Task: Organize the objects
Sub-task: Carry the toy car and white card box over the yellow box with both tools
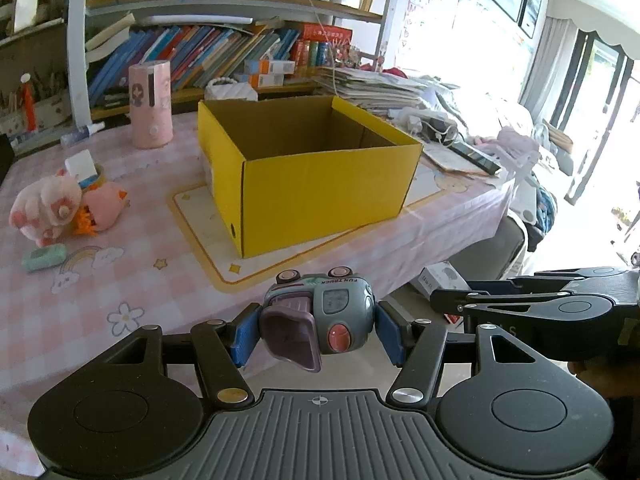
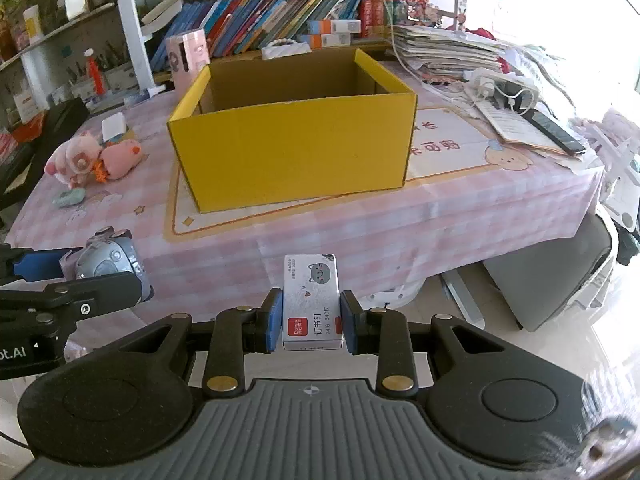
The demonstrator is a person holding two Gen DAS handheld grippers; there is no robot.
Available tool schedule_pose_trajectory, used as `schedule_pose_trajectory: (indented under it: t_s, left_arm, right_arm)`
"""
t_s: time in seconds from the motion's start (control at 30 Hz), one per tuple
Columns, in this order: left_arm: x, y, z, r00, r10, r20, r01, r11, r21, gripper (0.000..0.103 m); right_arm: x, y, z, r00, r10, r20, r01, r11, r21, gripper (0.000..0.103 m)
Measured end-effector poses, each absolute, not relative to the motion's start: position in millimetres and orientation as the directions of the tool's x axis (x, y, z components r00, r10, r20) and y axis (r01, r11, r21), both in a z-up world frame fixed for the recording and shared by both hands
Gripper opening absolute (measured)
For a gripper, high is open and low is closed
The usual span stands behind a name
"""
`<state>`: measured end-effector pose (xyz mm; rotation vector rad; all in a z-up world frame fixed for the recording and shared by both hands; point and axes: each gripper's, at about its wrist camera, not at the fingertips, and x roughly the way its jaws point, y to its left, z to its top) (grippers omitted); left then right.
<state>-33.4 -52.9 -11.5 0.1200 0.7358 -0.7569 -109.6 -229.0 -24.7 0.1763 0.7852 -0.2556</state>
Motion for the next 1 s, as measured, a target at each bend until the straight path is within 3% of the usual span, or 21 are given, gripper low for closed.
schedule_pose_trajectory:
  t_s: [1.0]
  left_arm:
    - [-11,-77,-3,0.533,-0.569,-0.626,0.659,0.744,-0.115,0.060]
  right_arm:
    - [-78,-250,-16,0.699,-0.146,-0.700,0.258,0.964,0.057,0.028]
